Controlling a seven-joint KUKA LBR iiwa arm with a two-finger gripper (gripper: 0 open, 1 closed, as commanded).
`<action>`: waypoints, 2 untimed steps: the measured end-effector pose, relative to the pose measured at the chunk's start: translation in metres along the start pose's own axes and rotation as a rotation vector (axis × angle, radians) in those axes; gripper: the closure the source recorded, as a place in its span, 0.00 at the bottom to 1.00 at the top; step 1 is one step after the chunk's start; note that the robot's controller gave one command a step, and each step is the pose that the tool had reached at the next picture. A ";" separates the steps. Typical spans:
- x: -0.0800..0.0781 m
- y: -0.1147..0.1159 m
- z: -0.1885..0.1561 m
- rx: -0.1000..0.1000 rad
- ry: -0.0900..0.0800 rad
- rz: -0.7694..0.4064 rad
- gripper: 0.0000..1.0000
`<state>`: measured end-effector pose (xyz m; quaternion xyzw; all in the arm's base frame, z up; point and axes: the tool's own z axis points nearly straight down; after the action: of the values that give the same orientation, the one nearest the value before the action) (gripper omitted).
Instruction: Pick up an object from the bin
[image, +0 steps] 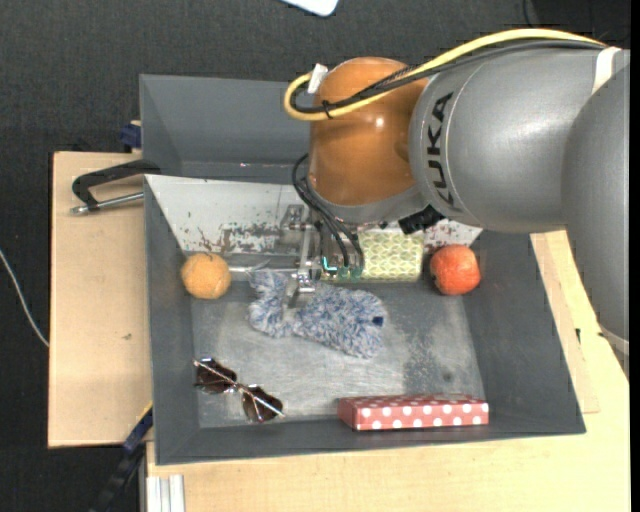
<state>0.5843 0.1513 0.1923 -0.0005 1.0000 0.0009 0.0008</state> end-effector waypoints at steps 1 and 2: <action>0.000 0.000 0.000 0.000 0.000 0.001 0.00; -0.001 -0.006 0.028 -0.001 -0.006 -0.079 0.00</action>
Offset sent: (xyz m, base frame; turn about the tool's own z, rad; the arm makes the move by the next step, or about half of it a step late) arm -0.0031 -0.0297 -0.1223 -0.3004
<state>0.5850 0.1451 0.1641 -0.0399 0.9992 0.0013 0.0037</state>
